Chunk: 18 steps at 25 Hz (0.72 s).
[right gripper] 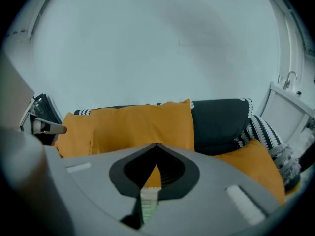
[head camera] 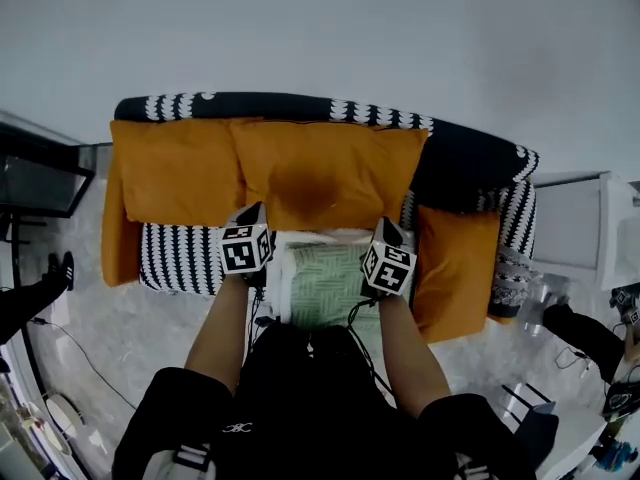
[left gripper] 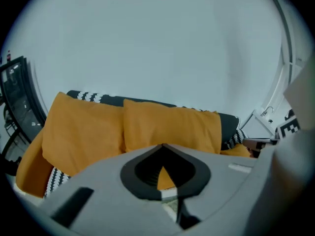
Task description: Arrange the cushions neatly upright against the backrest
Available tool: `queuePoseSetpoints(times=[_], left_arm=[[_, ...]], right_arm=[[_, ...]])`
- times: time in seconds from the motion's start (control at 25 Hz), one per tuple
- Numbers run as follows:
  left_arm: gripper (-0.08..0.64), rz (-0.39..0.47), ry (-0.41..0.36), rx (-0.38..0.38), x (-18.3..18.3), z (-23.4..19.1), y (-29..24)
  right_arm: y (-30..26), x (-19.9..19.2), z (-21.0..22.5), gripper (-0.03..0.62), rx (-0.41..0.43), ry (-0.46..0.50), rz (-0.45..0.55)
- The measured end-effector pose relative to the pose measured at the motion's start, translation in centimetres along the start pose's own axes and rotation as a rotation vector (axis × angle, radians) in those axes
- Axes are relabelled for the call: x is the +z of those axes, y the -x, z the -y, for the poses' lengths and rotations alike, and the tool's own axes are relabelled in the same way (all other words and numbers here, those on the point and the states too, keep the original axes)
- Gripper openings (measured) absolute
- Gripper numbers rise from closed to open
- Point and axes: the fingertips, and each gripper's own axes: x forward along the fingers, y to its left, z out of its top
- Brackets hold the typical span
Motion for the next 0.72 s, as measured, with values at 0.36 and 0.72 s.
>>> queuePoseSetpoints(times=[0.36, 0.72], left_arm=[[0.009, 0.144, -0.064, -0.059, 7.1, 10.8, 7.9], [0.009, 0.33, -0.11, -0.167, 15.5, 20.6, 16.7]], right_arm=[[9.6, 9.0, -3.0, 0.006, 0.143, -0.033, 0.146], [21.4, 18.1, -3.4, 0.006, 0.185, -0.019, 0.355]])
